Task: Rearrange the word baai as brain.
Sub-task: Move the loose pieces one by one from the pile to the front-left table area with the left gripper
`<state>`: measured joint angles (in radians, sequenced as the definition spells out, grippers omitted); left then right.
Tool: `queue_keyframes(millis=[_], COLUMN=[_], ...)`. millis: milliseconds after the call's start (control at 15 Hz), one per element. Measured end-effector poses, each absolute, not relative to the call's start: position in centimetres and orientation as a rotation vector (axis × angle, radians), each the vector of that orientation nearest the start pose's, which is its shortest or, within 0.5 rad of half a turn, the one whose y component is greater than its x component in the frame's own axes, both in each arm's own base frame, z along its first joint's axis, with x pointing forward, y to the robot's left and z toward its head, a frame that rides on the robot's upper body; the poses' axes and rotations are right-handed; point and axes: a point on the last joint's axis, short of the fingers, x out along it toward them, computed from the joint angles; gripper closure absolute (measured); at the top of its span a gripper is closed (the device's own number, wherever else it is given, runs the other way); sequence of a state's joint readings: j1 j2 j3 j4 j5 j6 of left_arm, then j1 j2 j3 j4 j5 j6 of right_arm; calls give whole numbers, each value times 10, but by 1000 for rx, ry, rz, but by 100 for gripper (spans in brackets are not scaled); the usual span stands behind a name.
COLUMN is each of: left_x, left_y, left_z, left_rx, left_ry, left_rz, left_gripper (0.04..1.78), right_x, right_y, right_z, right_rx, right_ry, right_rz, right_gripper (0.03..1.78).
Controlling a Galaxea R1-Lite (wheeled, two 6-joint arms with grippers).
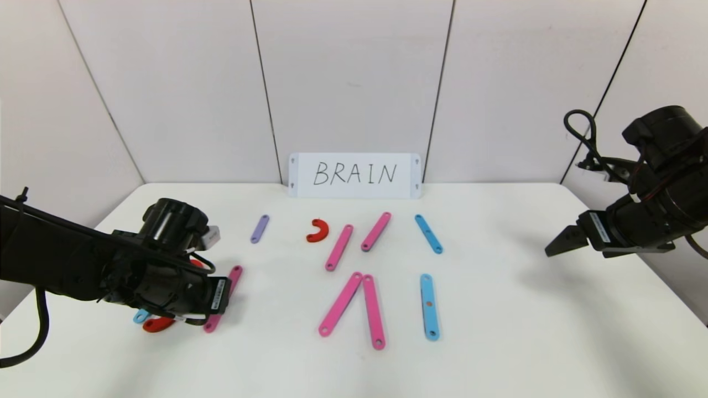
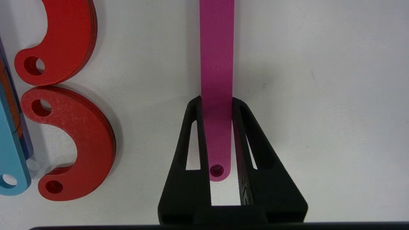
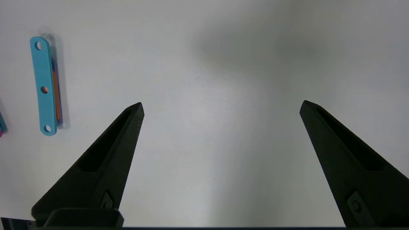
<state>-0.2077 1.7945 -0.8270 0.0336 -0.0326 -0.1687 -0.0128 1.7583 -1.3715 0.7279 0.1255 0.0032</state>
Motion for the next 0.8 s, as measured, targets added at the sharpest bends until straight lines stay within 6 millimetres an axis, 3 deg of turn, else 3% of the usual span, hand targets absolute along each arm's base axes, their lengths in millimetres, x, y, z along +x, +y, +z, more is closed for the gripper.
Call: queue_keyframes(millis=[600, 800], left_x=[283, 283], left_y=[-60, -60], left_z=[100, 100], left_rx=[-71, -70], left_ry=[1027, 1028], left_rz=[-129, -128], left_gripper=[155, 144], right_x=[291, 291], right_y=[-1, -1], right_z=[207, 207], right_rx=[81, 81], right_ry=[1112, 1111], right_rz=[99, 99], right_gripper=[10, 10])
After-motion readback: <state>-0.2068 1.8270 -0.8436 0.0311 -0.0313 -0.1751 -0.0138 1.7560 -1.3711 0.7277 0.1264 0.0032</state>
